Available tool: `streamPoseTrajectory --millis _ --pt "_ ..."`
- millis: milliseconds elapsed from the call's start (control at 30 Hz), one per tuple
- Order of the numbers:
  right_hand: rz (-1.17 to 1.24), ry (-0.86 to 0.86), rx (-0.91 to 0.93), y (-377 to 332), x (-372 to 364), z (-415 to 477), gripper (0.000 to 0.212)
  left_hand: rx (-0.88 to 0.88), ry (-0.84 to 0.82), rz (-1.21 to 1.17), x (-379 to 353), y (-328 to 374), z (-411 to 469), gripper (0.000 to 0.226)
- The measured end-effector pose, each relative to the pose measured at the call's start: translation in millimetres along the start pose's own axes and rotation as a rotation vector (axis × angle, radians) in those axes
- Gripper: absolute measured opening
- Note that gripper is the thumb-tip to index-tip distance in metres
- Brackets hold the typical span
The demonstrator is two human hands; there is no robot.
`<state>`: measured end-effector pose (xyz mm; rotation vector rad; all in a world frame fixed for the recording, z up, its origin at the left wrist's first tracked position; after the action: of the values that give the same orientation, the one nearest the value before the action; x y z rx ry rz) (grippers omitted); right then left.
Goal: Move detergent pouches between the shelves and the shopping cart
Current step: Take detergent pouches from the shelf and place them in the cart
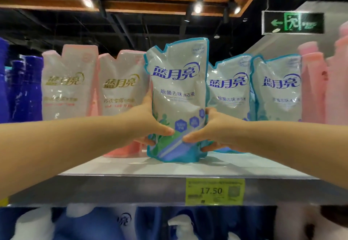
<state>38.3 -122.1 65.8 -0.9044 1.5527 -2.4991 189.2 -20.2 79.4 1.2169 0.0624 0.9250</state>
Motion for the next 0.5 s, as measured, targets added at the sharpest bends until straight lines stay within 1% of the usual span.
streamPoseTrajectory --millis 133,300,500 --pt "0.001 0.023 -0.009 -0.9 -6.7 2.0 0.087 0.027 -0.019 -0.018 4.3 -3.6 4.0 0.114" --pt "-0.014 0.039 -0.025 -2.7 -6.0 0.6 0.087 0.020 0.003 -0.004 2.5 -4.1 3.5 0.114" --pt "-0.031 0.072 -0.061 -4.7 -7.9 -2.1 0.088 -0.001 0.008 0.005 3.4 -5.1 -1.5 0.107"
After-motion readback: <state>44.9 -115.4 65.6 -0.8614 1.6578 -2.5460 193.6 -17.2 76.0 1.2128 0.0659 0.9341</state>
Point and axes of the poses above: each hand's wrist, its own z-axis towards the middle knuckle, its own x-axis out of the back of the hand, y = z × x, the point moved 2 cm from there along z, towards the middle knuckle, and after that the axes turned 8 degrees about y, right-handed, at the moved point
